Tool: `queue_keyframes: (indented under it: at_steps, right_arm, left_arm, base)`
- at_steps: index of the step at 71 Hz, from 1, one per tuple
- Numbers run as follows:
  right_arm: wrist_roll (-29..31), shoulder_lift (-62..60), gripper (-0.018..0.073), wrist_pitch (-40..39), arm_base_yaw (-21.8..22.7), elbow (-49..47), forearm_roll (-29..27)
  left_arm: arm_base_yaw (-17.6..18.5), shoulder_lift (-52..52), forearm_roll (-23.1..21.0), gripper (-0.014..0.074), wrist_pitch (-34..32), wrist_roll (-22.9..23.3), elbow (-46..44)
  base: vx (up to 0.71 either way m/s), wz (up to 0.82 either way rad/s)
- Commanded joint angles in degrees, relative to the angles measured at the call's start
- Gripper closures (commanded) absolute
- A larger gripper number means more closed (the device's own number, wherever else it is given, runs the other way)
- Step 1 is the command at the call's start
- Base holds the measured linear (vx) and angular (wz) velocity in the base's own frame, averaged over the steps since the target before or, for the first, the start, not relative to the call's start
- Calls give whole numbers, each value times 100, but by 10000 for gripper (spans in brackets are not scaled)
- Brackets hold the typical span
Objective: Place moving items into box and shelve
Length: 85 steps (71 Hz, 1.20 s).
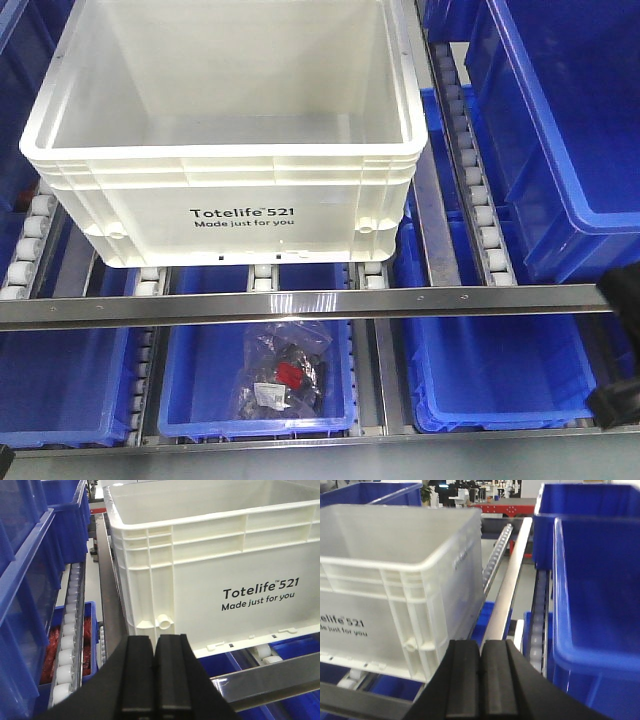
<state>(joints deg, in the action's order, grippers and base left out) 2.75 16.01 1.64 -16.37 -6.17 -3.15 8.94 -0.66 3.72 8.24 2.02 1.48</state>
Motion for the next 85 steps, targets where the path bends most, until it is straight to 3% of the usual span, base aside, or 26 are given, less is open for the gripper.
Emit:
queue_keyframes:
  at_steps: [1,5,9,17,85]
  right_arm:
    - [-422,-287,574,-753,17,379,263]
    - [-428,-687,574,-932,17,834,236]
    - [-408,-1115,574,-363,17,798,246]
    - [-213,-1754,574,-124,17,817,274]
    - [-213,-1731,574,-70,10,812,246]
  left_arm:
    - [-4,-9,-4,624,-447,6,94]
    - [-4,-10,-4,623,-447,6,94]
    - [-4,-10,-4,622,-447,6,94]
    - [-4,-10,-4,622,-451,6,94]
    - [-4,-19,-4,622,-453,6,94]
  base:
    - [0,0]
    - [0,0]
    - [0,0]
    - [0,0]
    - [0,0]
